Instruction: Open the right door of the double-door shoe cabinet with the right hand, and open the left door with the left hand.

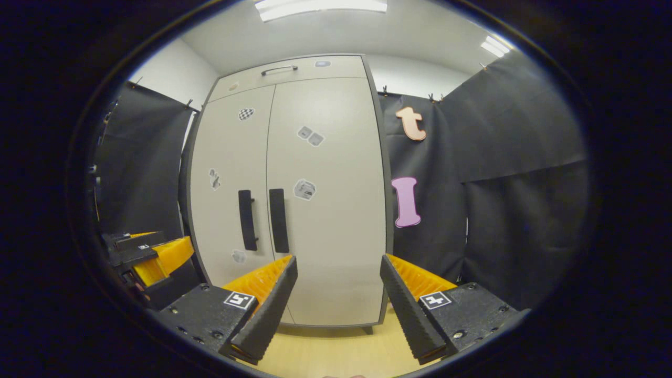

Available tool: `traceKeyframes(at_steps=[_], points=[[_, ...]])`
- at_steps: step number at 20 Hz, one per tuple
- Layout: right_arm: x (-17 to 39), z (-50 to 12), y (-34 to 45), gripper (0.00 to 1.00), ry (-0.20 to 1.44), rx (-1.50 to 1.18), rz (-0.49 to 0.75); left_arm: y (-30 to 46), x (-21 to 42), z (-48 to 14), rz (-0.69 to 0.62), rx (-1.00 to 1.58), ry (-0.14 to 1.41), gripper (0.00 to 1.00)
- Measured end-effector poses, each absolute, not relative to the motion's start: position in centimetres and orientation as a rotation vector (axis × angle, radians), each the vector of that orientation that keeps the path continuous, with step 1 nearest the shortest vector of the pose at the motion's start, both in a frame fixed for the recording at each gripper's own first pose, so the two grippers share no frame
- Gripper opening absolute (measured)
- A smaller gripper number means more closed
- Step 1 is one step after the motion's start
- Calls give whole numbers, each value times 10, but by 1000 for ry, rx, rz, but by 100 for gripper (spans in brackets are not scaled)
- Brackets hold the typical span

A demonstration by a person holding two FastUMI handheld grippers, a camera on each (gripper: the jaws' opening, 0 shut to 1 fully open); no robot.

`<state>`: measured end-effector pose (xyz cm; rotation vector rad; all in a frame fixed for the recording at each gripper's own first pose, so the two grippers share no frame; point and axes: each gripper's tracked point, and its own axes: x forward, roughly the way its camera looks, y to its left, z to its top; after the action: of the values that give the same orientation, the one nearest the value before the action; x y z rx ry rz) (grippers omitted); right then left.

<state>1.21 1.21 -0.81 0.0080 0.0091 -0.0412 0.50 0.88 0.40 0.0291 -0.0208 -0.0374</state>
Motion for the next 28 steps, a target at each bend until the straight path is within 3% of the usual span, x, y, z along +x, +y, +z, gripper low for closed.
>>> traceKeyframes(at_steps=[10, 20, 28], points=[[96, 17, 57, 99, -27, -9, 10, 5, -19, -10, -84, 34, 5, 95], [163, 4, 97, 99, -8, -8, 33, 19, -30, -30, -96, 22, 51, 95], [194, 10, 106, 100, -6, -16, 23, 39, -24, -35, -79, 4, 65, 95]])
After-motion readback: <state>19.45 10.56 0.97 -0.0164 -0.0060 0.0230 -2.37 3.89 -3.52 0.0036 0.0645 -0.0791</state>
